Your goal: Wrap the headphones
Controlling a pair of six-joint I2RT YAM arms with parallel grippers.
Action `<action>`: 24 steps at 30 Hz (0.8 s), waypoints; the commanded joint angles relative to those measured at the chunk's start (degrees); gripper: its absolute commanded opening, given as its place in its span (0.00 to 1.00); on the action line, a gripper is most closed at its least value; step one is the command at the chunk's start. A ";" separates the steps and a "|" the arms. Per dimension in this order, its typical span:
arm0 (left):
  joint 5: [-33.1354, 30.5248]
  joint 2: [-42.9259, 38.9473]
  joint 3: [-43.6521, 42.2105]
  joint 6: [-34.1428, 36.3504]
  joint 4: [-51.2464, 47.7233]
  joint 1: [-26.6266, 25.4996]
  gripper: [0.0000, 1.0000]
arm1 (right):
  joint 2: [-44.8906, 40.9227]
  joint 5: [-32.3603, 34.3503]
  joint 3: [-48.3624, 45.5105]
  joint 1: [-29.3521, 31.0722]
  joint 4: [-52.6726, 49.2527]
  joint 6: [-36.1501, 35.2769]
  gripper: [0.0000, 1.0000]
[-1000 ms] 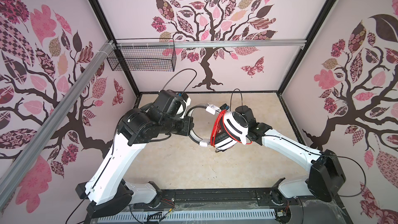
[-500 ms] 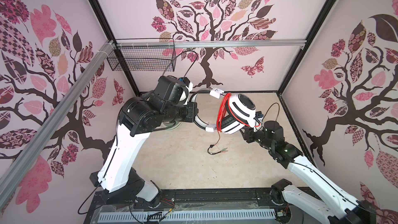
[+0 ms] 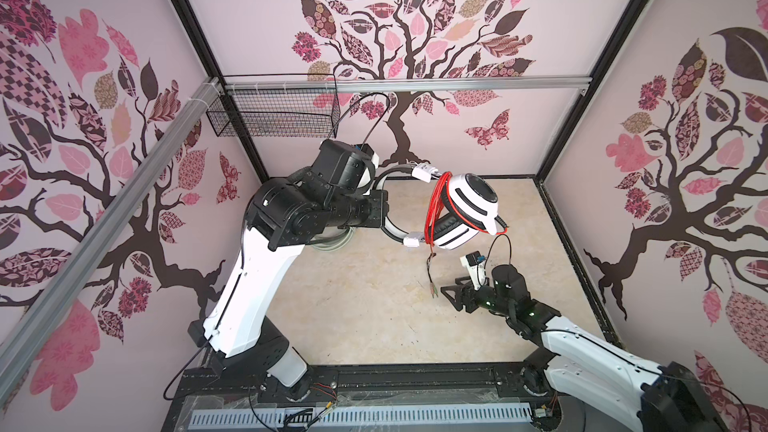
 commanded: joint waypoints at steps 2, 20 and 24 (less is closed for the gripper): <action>0.98 -0.02 4.77 -1.54 3.12 0.29 0.00 | 10.59 0.04 4.30 0.11 6.94 -1.99 0.73; -0.67 0.53 5.24 -0.84 3.07 0.78 0.00 | 37.80 37.87 18.54 17.99 -4.32 15.86 0.62; -0.84 0.19 5.11 -0.78 2.85 1.07 0.00 | 41.98 42.57 21.35 22.22 -8.08 20.17 0.45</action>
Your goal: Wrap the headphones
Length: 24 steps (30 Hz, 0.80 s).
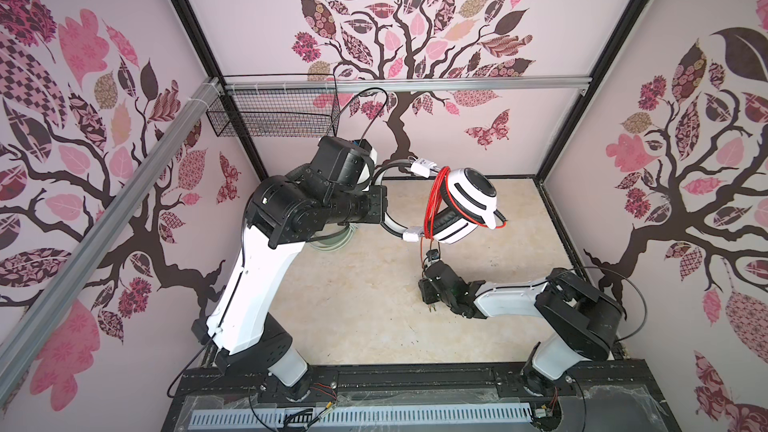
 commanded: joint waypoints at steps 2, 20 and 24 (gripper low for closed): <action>0.67 -1.02 2.57 -0.78 3.39 0.55 0.00 | 4.86 6.98 0.99 2.82 -7.90 7.33 0.28; 8.08 -4.44 -6.05 -5.20 12.28 12.86 0.00 | -27.76 -20.14 -16.45 4.43 -8.84 -3.65 0.00; 10.15 -3.70 -8.89 -6.70 16.91 17.10 0.00 | -31.45 -22.42 -16.47 9.74 -12.09 -3.74 0.00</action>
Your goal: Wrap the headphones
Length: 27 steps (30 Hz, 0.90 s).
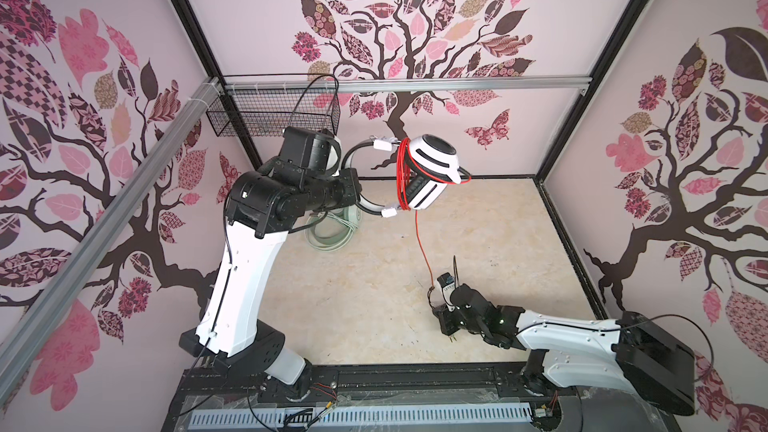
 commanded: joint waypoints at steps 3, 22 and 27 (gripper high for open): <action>2.84 1.38 -2.32 -3.48 10.37 3.63 0.00 | -3.07 -1.96 2.89 11.29 -8.85 -1.57 0.00; -28.51 9.00 -20.08 1.21 8.25 10.55 0.00 | 5.27 22.50 38.62 43.77 -46.52 1.05 0.00; -34.09 8.45 -27.18 3.38 6.04 8.30 0.00 | 3.12 27.13 49.40 44.39 -57.02 -1.68 0.00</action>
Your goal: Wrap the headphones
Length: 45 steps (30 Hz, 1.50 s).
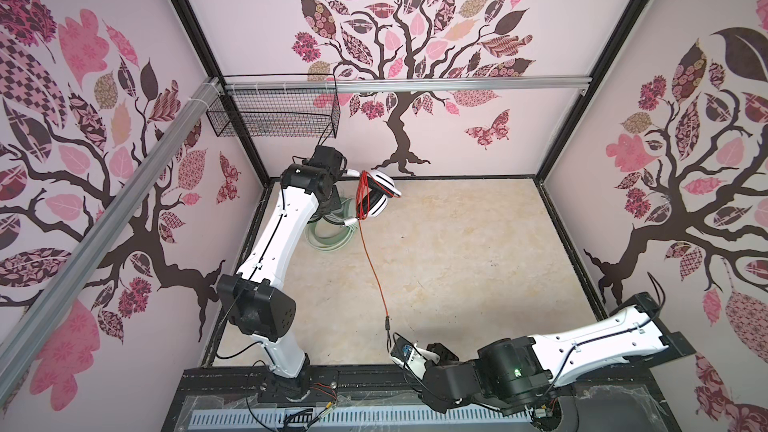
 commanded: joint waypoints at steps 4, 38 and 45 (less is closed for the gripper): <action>-13.44 -4.62 -8.15 3.09 1.88 -7.52 0.00 | -6.61 10.52 9.40 -0.01 -11.18 -7.02 0.00; 24.38 -31.26 -17.35 -5.49 17.57 -17.88 0.00 | -5.20 -65.74 -34.84 -69.21 68.54 -1.89 0.00; 24.26 -27.59 -31.77 -19.95 30.15 -17.94 0.00 | -3.13 -58.51 -43.28 -62.74 83.85 12.24 0.00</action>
